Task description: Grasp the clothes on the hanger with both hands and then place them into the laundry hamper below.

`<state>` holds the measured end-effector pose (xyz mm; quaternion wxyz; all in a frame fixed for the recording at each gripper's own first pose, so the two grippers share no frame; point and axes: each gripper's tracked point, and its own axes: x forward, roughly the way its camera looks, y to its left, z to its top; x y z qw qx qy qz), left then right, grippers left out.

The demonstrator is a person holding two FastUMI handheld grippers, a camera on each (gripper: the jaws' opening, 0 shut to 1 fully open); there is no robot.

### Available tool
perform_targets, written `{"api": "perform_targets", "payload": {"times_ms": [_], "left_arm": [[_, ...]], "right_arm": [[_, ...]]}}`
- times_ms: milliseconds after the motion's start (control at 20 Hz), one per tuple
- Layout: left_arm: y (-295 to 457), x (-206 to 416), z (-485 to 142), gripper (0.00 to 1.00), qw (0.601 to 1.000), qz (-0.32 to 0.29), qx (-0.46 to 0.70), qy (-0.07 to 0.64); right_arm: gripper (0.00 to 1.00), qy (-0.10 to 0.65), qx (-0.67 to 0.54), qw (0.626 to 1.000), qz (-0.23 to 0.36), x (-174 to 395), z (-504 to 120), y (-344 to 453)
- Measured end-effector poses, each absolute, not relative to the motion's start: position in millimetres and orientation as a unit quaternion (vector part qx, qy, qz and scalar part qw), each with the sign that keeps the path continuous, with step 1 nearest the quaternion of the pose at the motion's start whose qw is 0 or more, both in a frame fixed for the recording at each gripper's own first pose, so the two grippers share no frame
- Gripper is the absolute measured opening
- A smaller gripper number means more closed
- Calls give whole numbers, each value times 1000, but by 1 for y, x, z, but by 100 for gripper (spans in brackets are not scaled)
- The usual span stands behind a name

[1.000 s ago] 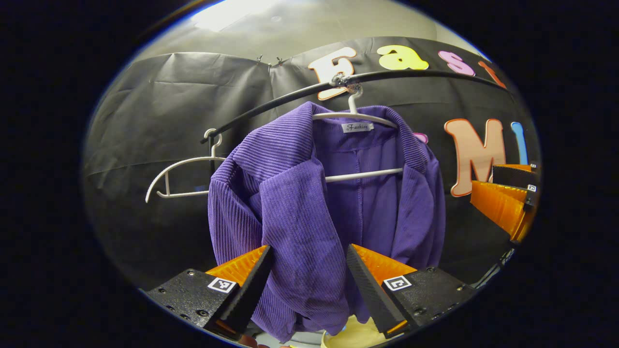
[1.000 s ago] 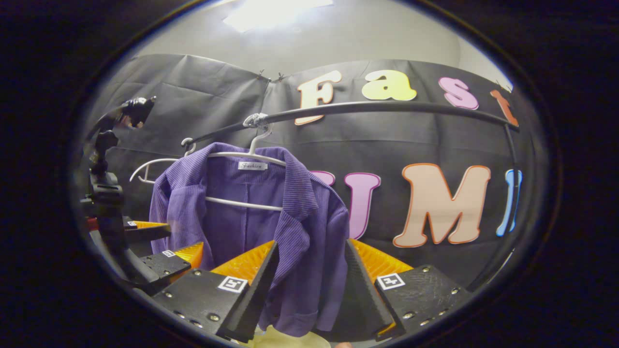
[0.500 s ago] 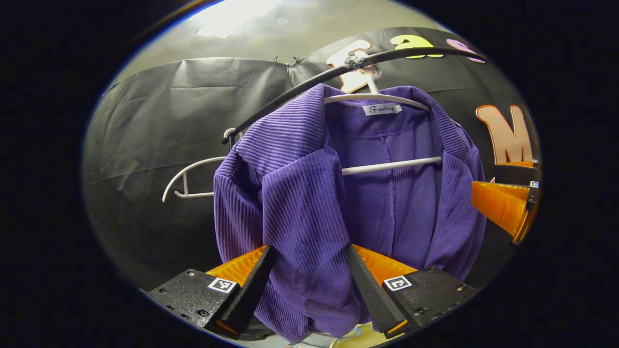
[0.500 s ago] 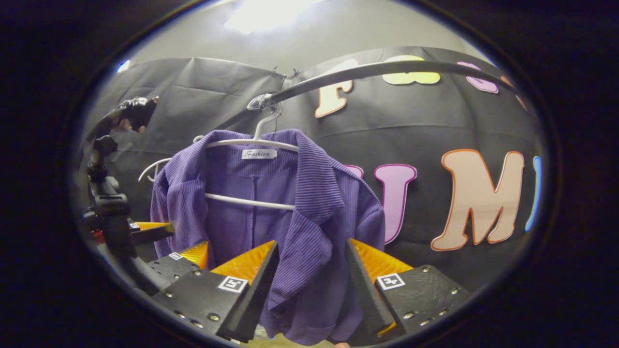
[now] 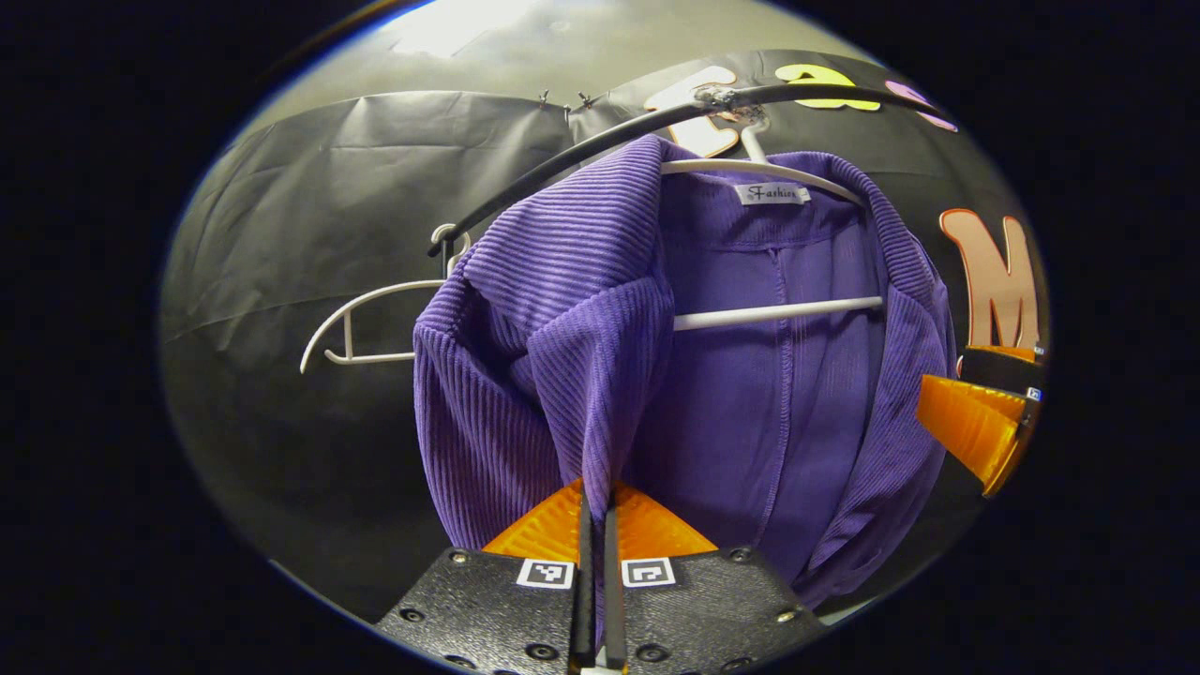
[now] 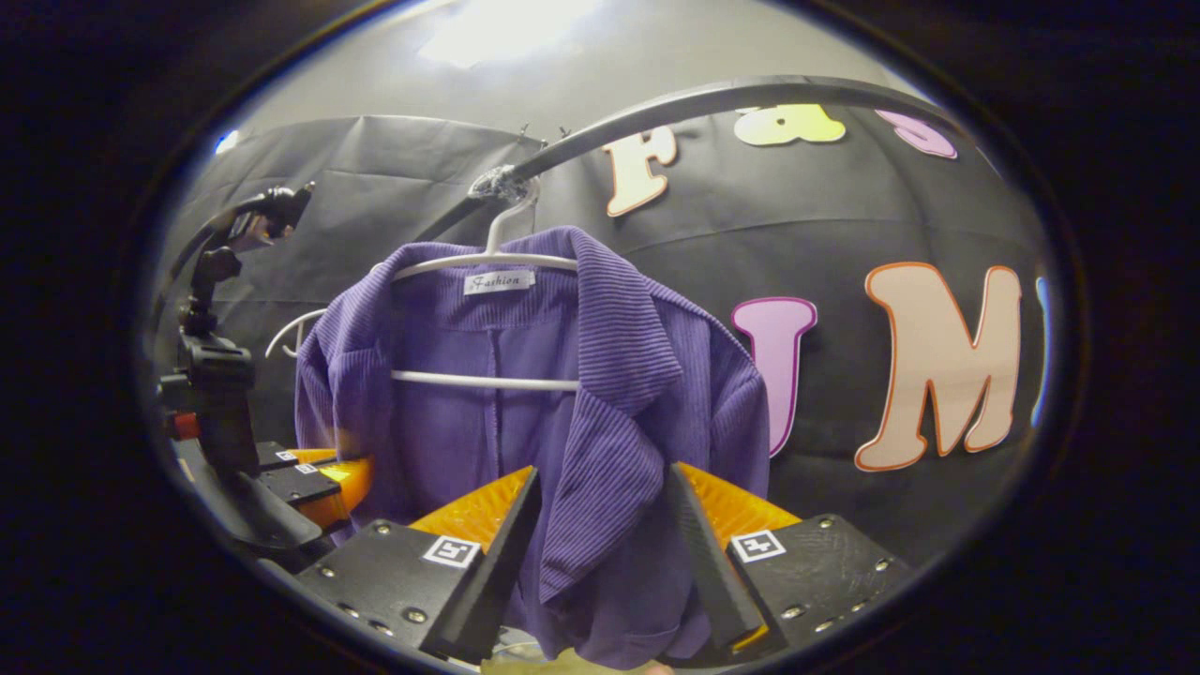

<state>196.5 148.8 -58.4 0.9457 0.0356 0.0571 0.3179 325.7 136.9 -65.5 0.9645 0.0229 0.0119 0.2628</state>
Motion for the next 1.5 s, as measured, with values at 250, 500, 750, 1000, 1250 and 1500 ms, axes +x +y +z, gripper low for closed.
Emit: {"api": "perform_targets", "payload": {"times_ms": [250,500,750,1000,1250,1500], "left_arm": [[141,192,-57,1,949,307,34,64],[140,186,-52,1,951,300,35,66],[142,176,-37,0,951,300,53,54],[155,161,-28,1,944,321,59,53],[163,147,-13,1,938,339,63,41],[175,132,12,0,928,367,61,20]], "right_arm": [[79,24,36,968,247,335,-72,138],[78,33,58,970,233,350,-76,153],[82,76,58,971,217,362,-98,161],[39,105,59,972,202,365,-111,155],[13,135,66,970,189,363,-114,142],[4,151,75,969,179,363,-107,132]]}}
